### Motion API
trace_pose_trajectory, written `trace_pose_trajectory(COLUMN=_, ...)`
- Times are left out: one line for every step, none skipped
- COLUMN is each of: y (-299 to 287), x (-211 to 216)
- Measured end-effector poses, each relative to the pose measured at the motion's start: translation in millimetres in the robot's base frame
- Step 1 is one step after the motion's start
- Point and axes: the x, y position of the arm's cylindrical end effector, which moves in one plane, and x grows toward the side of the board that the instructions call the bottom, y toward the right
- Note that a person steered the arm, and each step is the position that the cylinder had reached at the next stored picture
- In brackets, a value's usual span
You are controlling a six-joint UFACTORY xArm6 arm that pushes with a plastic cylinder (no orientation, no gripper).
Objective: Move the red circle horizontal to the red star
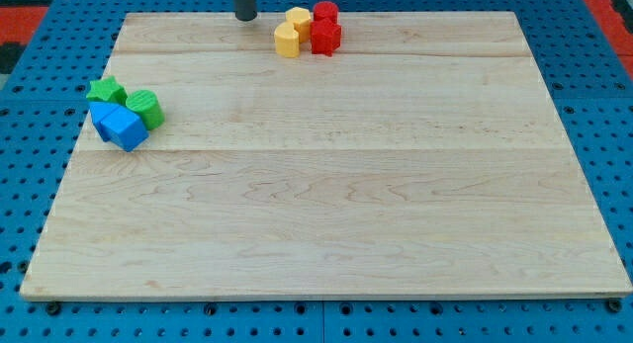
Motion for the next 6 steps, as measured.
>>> trace_pose_trajectory(y=58, x=-1)
trace_pose_trajectory(y=98, x=0)
trace_pose_trajectory(y=123, x=-1)
trace_pose_trajectory(y=133, x=-1)
trace_pose_trajectory(y=146, x=1)
trace_pose_trajectory(y=177, x=4)
